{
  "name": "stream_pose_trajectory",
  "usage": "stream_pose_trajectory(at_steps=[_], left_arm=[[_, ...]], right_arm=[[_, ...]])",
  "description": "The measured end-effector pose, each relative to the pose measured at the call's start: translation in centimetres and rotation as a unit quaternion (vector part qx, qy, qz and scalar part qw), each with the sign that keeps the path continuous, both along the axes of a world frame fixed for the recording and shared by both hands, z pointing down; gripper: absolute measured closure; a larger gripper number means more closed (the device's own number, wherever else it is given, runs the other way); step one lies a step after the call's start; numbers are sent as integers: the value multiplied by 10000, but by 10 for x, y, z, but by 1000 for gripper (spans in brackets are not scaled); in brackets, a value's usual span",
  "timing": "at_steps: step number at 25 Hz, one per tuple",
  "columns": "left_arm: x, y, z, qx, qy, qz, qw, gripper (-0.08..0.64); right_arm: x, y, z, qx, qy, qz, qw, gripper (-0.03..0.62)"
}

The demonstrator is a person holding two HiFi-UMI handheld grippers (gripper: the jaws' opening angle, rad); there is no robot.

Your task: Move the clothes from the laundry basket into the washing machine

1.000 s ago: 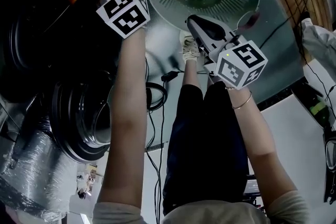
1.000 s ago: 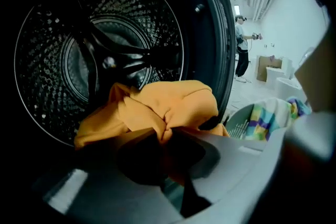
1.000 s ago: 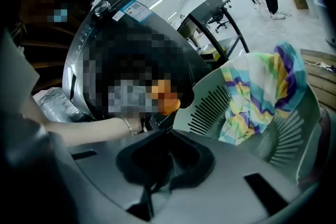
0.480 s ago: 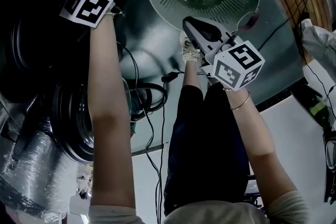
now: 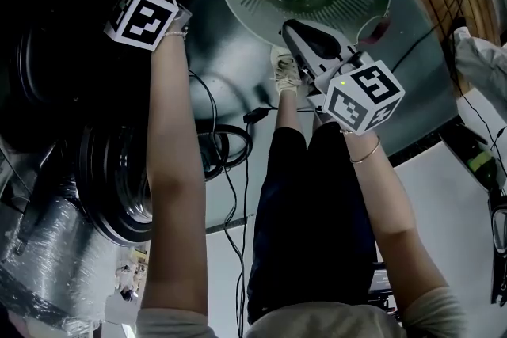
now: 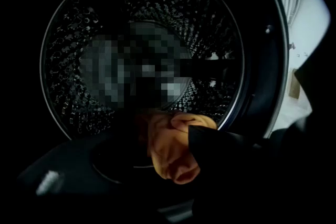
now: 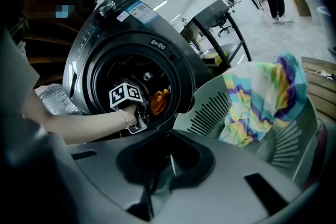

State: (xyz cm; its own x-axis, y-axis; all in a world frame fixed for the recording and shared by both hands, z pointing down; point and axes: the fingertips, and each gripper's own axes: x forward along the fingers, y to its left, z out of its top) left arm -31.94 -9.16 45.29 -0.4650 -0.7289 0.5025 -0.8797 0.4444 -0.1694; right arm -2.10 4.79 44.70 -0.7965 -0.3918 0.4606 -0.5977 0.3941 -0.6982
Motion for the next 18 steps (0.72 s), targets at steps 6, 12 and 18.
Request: stream_pose_trajectory(at_steps=[6, 12, 18], left_arm=[[78, 23, -2, -50, 422, 1089, 9931, 281], [171, 72, 20, -479, 1259, 1795, 9745, 284], [256, 107, 34, -918, 1454, 2803, 9444, 284]], right_arm=[[35, -39, 4, 453, 718, 103, 9963, 561], [90, -89, 18, 968, 1973, -115, 9755, 423], [136, -131, 51, 1282, 3379, -567, 9307, 381]])
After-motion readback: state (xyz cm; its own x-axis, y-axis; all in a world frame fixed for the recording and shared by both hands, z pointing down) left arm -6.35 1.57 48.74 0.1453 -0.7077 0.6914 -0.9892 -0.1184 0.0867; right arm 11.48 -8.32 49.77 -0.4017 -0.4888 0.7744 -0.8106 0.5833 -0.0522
